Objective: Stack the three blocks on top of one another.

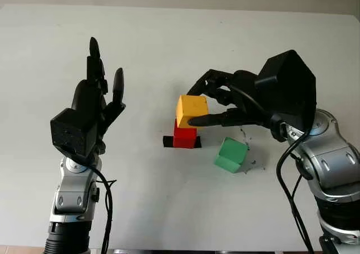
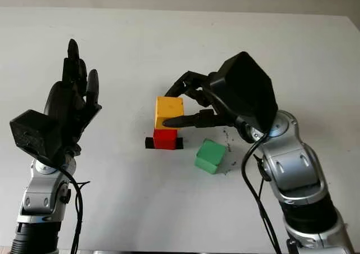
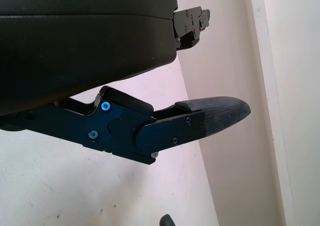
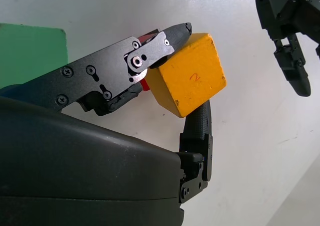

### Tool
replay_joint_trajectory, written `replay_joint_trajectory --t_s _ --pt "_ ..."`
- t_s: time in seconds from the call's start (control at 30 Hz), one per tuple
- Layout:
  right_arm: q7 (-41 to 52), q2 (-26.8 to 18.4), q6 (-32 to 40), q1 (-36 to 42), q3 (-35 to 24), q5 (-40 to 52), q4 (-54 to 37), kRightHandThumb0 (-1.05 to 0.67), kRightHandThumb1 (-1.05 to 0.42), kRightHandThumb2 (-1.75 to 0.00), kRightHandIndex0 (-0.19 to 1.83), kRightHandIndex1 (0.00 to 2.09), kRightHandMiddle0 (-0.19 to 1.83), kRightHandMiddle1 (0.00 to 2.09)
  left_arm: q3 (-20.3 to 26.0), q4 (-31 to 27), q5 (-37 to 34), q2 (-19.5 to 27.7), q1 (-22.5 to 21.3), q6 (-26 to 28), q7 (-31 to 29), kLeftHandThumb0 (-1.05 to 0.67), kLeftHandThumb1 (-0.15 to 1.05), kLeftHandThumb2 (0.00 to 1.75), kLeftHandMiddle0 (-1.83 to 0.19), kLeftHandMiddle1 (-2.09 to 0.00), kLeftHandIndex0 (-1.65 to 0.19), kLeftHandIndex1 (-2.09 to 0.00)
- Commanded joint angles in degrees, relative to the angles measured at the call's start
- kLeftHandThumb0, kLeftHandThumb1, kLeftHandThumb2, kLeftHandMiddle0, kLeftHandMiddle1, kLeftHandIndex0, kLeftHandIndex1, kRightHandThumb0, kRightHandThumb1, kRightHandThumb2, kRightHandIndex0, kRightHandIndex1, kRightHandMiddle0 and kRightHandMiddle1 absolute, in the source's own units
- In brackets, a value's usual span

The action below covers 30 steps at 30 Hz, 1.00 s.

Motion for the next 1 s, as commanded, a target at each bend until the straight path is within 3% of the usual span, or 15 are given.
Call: replay_joint_trajectory --t_s 0.0,0.97 --pt "-0.46 0.3 -0.42 -0.55 0.42 -0.07 -0.05 -0.42 -1.0 -0.05 0.19 0.06 0.18 1.65 -0.21 -0.72 0.21 -0.04 0.18 0.11 0.15 -0.71 1.05 0.64 0.19 0.0 0.19 0.0" --pt "1.01 -1.34 -7.68 1.63 2.4 -2.53 2.08 -0.42 -1.01 -0.06 0.18 0.05 0.18 1.64 -0.12 -1.58 -0.18 -1.06 1.23 0.09 0.44 -0.71 1.05 0.63 0.19 0.0 0.19 0.0"
